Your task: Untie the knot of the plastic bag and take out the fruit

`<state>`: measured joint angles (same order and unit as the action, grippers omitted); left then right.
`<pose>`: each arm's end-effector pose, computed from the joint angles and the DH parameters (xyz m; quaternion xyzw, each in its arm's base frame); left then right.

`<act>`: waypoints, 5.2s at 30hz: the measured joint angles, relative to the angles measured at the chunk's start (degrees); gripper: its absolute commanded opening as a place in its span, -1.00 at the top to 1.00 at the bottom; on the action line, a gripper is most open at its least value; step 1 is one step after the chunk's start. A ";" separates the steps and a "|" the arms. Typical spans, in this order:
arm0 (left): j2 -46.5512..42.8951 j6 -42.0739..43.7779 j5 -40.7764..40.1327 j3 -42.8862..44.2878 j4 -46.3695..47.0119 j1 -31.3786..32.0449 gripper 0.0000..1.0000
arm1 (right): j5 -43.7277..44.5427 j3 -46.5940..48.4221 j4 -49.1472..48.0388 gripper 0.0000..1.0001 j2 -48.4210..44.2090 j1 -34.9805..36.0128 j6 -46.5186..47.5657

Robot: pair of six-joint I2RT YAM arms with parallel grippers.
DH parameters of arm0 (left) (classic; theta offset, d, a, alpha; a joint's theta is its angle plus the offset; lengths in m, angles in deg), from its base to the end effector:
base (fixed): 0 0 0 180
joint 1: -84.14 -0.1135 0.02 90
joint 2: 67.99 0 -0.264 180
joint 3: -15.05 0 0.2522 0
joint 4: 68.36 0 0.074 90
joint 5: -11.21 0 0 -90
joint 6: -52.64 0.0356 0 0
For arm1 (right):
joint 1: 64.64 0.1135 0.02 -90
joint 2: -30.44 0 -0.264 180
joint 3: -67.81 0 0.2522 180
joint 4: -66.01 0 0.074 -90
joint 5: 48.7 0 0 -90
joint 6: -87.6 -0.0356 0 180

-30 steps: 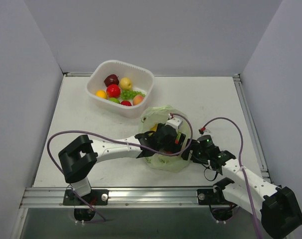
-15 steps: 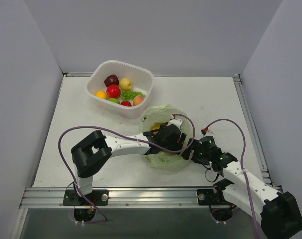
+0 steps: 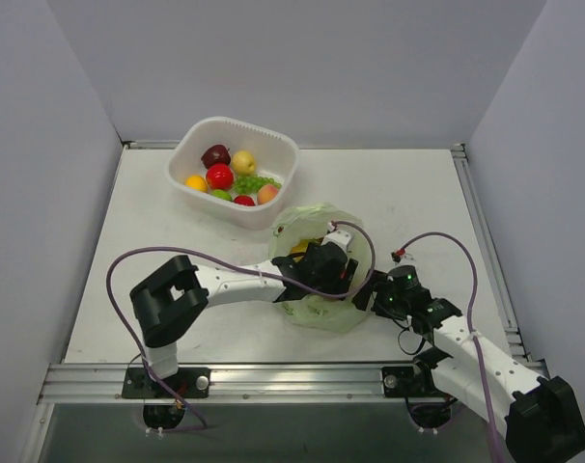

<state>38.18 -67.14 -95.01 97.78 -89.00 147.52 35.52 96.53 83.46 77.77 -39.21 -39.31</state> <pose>0.1893 -0.3555 0.1915 0.2108 0.8886 -0.1912 0.3598 0.1507 0.0756 0.1627 0.0663 0.8879 0.2729 0.3643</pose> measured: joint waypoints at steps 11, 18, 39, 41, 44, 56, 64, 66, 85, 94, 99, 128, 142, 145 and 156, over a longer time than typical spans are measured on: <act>-16.24 4.57 5.31 -4.24 -1.77 -0.04 0.67 | 0.04 -1.01 -0.04 -0.46 -2.01 -0.37 -0.63; -25.40 8.31 17.55 -4.35 -6.03 -1.16 0.67 | 0.07 -1.03 -0.11 -0.46 -1.88 -0.39 -0.66; -16.20 7.63 13.38 12.98 -2.23 -41.99 -0.08 | 0.24 -1.03 -0.87 -0.45 -1.44 -0.63 -0.63; -12.46 7.67 12.20 13.86 -2.03 -43.32 -0.46 | 0.24 -1.03 -0.87 -0.45 -1.44 -0.66 -0.63; -7.80 7.89 11.02 15.37 -2.14 -44.26 -0.95 | 0.24 -1.03 -0.85 -0.46 -1.49 -0.66 -0.63; -6.60 9.14 10.47 17.81 -2.82 -44.19 -0.95 | 0.20 -1.03 -0.92 -0.46 -1.42 -0.66 -0.59; -19.98 12.94 7.65 8.37 -4.17 -34.91 -0.95 | 0.22 -1.03 -1.11 -0.46 -1.31 -0.66 -0.59; -24.20 14.01 5.92 5.49 -4.74 -29.18 -0.95 | 0.22 -1.03 -1.14 -0.46 -1.31 -0.66 -0.59; -21.14 15.96 -12.81 -6.32 -11.30 7.74 -0.93 | 0.22 -1.81 -1.62 -0.44 -2.40 -0.66 -0.50; -8.59 11.76 -14.36 -1.81 -13.20 3.06 -0.92 | -0.07 -1.81 -2.69 -0.44 -1.68 -0.59 -0.15; -4.46 10.12 -14.60 -1.31 -12.92 1.46 -0.92 | -0.11 -1.79 -3.17 -0.44 -1.03 -0.37 0.07; -13.68 14.71 -11.78 -1.31 -9.11 4.57 0.33 | -0.24 -0.26 -4.83 -0.44 3.04 -0.20 0.48; -30.82 20.06 -6.29 6.43 -9.31 -12.50 0.31 | -0.11 0.07 -4.85 -0.45 3.34 0.13 0.44; -29.64 19.71 -3.98 6.45 -8.92 -20.13 0.30 | -0.02 0.04 -4.72 -0.45 3.08 0.17 0.35; -11.78 18.16 -2.62 11.08 -1.75 -32.50 -0.73 | -0.04 -0.42 -4.20 -0.46 1.88 0.17 0.26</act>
<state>26.40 -48.98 -97.64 108.86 -90.75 115.02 35.47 96.12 79.26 79.65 -39.03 -39.05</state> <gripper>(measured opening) 0.733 0.730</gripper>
